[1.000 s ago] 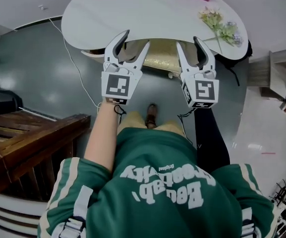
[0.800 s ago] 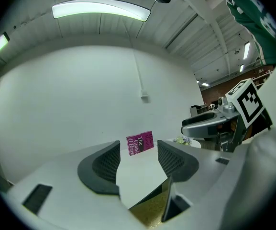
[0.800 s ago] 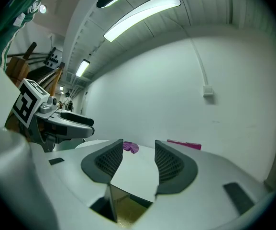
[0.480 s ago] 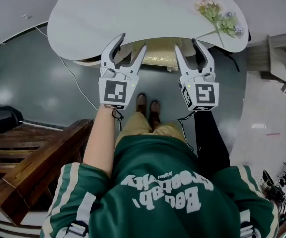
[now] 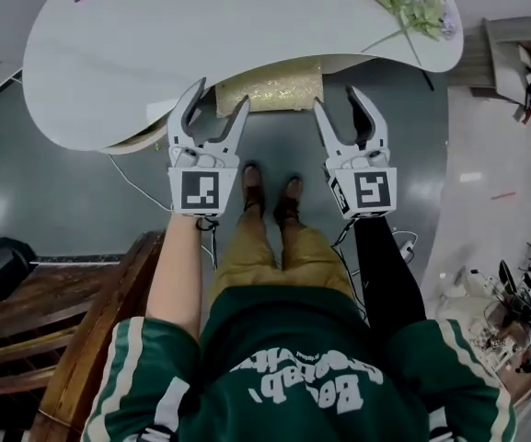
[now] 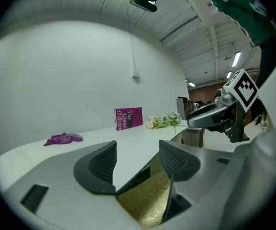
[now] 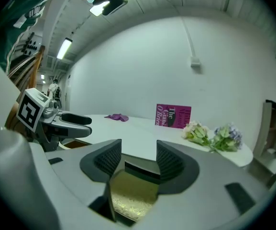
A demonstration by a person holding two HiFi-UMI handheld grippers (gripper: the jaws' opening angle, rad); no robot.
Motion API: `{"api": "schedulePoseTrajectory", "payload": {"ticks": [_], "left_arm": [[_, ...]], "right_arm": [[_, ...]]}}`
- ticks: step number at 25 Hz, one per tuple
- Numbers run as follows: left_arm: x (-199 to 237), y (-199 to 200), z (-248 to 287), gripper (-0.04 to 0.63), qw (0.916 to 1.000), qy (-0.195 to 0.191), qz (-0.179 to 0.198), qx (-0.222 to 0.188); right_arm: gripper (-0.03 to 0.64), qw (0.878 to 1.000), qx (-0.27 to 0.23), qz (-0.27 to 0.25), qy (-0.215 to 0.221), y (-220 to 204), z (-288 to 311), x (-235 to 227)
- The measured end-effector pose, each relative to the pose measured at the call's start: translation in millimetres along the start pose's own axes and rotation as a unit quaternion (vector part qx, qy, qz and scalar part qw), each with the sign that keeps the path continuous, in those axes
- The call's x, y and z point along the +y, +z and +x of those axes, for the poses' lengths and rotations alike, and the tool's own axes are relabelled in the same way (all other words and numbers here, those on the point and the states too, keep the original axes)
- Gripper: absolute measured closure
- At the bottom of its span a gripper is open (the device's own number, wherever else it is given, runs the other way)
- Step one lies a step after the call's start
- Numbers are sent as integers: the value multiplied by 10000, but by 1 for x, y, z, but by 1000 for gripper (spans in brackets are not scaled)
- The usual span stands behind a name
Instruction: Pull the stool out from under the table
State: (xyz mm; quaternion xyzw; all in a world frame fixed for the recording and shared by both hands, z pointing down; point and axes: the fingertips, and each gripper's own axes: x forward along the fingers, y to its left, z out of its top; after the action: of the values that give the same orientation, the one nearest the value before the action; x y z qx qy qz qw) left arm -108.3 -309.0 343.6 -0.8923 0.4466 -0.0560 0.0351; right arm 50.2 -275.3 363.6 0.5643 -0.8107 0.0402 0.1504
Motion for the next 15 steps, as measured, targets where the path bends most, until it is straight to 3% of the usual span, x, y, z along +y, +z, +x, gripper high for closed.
{"api": "schedulePoseTrajectory", "payload": {"ticks": [9,12,15], "left_arm": [[-25,-97,3,299,9983,-104,-328,472],[-37,-134,-1,279,9953,35,-663,702],[-41,-170,-4,273,9946,225,-679,755]], "right_arm": [[371,9986,427,241,-197,-94,12,-16],[370,9979,486,367,-218,-132,9,-20],[367,9971,556,465,-239,-180,12,-24]]}}
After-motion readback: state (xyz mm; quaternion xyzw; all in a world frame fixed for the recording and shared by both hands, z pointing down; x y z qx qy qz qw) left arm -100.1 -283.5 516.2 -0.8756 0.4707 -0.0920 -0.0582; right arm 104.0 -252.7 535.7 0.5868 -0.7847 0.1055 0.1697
